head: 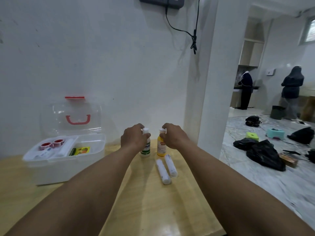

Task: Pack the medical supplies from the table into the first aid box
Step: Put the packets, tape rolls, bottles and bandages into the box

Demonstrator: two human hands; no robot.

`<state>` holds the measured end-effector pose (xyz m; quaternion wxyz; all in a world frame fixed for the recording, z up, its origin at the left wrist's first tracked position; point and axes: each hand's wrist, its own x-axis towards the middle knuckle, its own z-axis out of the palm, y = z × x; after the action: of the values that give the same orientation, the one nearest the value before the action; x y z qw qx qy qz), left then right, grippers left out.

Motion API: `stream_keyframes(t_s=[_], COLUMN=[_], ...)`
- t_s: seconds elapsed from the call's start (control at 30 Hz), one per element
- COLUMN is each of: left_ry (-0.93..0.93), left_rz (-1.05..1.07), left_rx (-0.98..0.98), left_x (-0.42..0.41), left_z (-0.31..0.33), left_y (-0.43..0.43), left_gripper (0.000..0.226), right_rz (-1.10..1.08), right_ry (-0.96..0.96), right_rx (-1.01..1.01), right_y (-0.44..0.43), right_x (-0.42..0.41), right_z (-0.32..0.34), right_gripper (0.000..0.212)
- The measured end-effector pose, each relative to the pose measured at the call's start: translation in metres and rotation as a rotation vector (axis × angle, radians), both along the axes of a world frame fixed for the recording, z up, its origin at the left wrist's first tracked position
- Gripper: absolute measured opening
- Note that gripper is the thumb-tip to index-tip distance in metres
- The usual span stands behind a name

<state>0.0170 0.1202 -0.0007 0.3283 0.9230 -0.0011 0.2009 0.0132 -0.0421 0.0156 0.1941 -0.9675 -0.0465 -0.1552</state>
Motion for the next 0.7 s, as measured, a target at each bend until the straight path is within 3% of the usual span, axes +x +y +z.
stream_keyframes(t_s=[0.43, 0.7], left_ry=[0.043, 0.057], left_rz=[-0.07, -0.09], left_rx=[-0.15, -0.135], left_x=[0.008, 0.007], left_z=[-0.006, 0.0], left_y=[0.006, 0.008], left_gripper=[0.03, 0.027], right_rz=[0.073, 0.067], right_ry=[0.062, 0.095], right_rx=[0.122, 0.127], right_y=[-0.008, -0.007], right_x=[0.01, 0.011], right_z=[0.006, 0.008], right_gripper=[0.026, 0.025])
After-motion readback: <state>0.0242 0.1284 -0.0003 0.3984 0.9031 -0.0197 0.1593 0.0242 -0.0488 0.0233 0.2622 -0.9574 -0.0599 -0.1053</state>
